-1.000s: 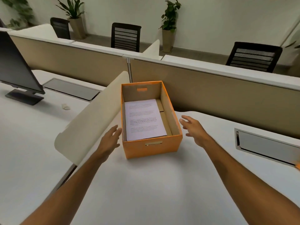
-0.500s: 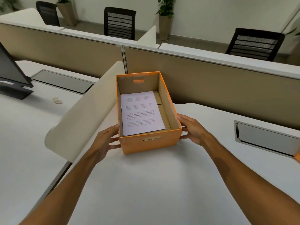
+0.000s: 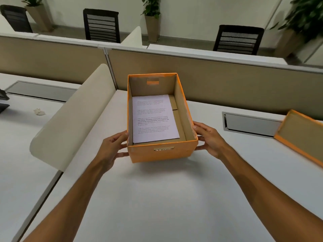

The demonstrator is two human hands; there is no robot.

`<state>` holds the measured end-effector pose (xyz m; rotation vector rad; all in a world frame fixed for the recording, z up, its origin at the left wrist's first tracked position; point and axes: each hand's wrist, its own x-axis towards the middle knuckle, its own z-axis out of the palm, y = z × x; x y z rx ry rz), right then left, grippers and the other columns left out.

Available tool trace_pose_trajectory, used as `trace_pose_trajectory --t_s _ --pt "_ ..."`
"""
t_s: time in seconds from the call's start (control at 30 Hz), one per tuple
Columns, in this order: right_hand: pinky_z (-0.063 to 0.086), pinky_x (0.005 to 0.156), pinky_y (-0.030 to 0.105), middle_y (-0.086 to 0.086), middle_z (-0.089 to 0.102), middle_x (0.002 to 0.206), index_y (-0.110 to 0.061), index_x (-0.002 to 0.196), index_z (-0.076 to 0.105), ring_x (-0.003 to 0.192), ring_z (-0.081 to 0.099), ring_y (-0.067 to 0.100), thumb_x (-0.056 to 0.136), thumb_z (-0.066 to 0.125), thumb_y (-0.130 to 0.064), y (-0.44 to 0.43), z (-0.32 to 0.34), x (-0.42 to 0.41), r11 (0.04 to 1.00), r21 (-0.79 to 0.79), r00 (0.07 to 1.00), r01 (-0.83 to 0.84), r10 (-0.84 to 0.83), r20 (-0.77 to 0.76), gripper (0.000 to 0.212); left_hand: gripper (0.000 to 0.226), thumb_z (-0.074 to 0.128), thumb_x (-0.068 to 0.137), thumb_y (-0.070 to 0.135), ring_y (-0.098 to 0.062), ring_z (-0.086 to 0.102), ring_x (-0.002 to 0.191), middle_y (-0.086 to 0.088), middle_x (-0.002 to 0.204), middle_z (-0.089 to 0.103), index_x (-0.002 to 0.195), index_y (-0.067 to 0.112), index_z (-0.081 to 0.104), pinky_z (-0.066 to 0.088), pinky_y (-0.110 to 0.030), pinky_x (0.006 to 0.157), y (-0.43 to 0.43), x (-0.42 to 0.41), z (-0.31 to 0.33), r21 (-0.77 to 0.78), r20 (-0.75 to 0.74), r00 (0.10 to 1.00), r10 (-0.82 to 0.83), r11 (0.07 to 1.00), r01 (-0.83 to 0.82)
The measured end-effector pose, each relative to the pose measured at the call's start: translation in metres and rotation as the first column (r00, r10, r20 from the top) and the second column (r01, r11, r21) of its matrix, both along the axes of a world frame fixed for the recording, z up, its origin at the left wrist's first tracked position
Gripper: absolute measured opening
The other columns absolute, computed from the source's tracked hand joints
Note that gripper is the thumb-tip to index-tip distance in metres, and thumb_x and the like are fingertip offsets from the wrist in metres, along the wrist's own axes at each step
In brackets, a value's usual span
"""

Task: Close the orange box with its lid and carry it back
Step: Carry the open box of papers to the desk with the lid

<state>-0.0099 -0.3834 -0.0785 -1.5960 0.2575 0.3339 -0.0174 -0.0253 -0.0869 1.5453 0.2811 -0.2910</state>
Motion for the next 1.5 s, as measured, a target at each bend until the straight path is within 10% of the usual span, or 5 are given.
trace_pose_trajectory --t_s 0.37,1.13,1.5 --pt "0.062 0.067 0.05 -0.013 0.074 0.109 -0.054 0.111 0.067 0.106 0.068 0.024 0.08 0.066 -0.057 -0.107 0.011 -0.165 0.99 -0.004 0.99 0.14 -0.14 0.003 0.032 0.035 0.062 0.091 0.047 -0.018 0.073 0.097 0.017 0.104 0.078 0.117 0.027 0.075 0.061 -0.024 0.065 -0.11 -0.112 0.018 0.08 0.054 0.994 -0.092 0.993 0.088" --pt "0.056 0.084 0.063 -0.003 0.07 0.12 -0.036 0.134 0.058 0.111 0.065 0.028 0.096 0.056 -0.043 -0.211 -0.003 -0.425 0.951 0.007 0.951 0.308 -0.308 -0.04 0.039 0.042 0.057 0.093 0.051 -0.019 0.07 0.1 0.002 0.125 0.07 0.123 0.025 0.071 0.06 -0.024 0.069 -0.244 -0.336 -0.003 0.158 0.027 0.985 -0.172 0.973 0.166" --pt "0.049 0.092 0.068 0.002 0.064 0.132 -0.032 0.14 0.053 0.121 0.059 0.032 0.097 0.057 -0.04 -0.203 -0.016 -0.448 0.926 0.004 0.925 0.376 -0.375 -0.065 0.044 0.047 0.056 0.097 0.044 -0.03 0.06 0.123 -0.005 0.141 0.062 0.134 0.016 0.064 0.051 -0.043 0.094 -0.25 -0.347 -0.019 0.125 -0.042 0.989 -0.141 0.981 0.145"
